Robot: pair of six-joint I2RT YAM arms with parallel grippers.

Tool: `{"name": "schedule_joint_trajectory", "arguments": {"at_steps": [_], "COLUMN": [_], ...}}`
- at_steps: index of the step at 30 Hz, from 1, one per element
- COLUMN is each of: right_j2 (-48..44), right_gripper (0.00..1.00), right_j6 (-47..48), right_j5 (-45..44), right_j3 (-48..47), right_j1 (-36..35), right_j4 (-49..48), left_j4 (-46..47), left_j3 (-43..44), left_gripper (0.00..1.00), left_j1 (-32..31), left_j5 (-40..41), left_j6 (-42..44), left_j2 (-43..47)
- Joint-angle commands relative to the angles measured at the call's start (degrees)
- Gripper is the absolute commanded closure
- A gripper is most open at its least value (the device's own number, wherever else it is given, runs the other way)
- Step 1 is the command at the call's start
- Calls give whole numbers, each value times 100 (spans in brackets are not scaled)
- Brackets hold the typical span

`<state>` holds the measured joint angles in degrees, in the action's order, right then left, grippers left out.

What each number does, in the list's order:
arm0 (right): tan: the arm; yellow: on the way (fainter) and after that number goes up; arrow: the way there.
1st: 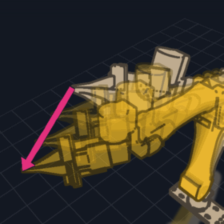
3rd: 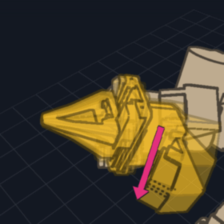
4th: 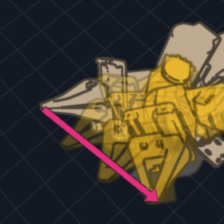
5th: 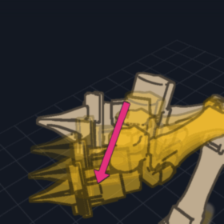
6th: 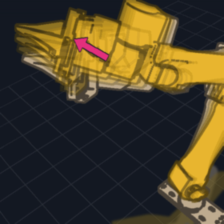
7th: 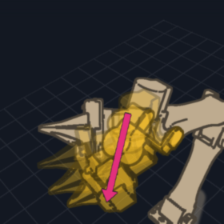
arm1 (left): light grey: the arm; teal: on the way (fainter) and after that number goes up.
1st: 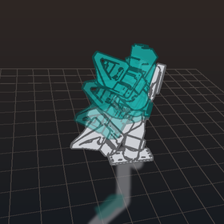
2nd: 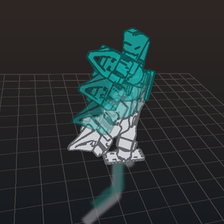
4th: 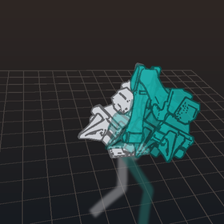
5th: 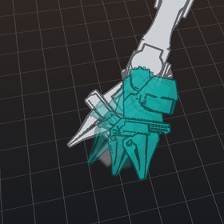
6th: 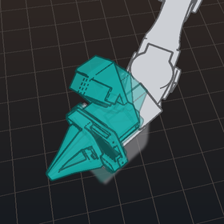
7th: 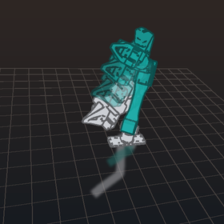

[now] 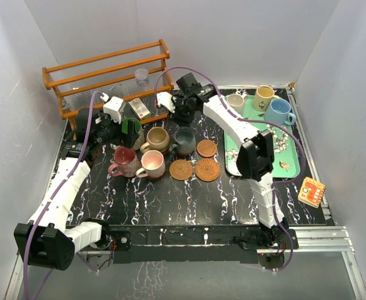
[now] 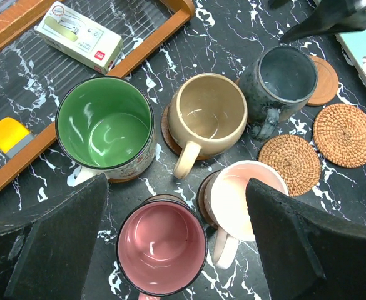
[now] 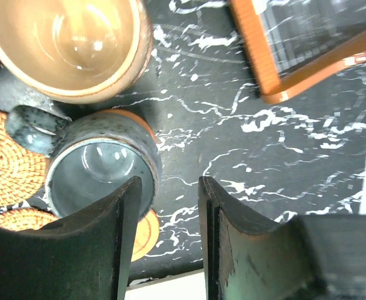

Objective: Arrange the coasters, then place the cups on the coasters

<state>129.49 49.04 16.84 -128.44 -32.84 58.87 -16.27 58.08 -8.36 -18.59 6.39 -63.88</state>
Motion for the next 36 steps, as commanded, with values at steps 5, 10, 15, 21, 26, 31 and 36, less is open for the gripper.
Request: {"name": "schedule_joint_trajectory", "arguments": {"at_steps": [5, 10, 15, 21, 26, 31, 36], "right_j2": [-1574, -2087, -2423, -2470, -2119, -1658, -1204], "right_gripper": [58, 56, 55, 54, 53, 52, 52], "right_j6": [-579, -873, -1286, -2062, -2889, -3713, -4232], "right_j5": [240, 280, 498, 128, -590, -1035, -1322], "right_j3": [469, 994, 1523, 2045, 2018, 1709, 1350], "right_j1": [391, 1129, 2043, 2940, 3131, 3135, 3135], "right_j4": [-929, -1275, -1520, -2161, -2554, -2699, -2736], "left_j4": [201, 229, 264, 265, 266, 256, 265], "left_j3": [-76, -128, -182, -233, -284, -306, -341], "left_gripper": [9, 9, 9, 9, 9, 9, 9], "left_j1": [36, 38, 40, 38, 38, 36, 36], "left_j5": [-206, -295, -409, -621, -667, -681, -705], "left_j6": [59, 57, 67, 106, 143, 164, 181], "left_j2": [165, 209, 233, 250, 270, 288, 280]}}
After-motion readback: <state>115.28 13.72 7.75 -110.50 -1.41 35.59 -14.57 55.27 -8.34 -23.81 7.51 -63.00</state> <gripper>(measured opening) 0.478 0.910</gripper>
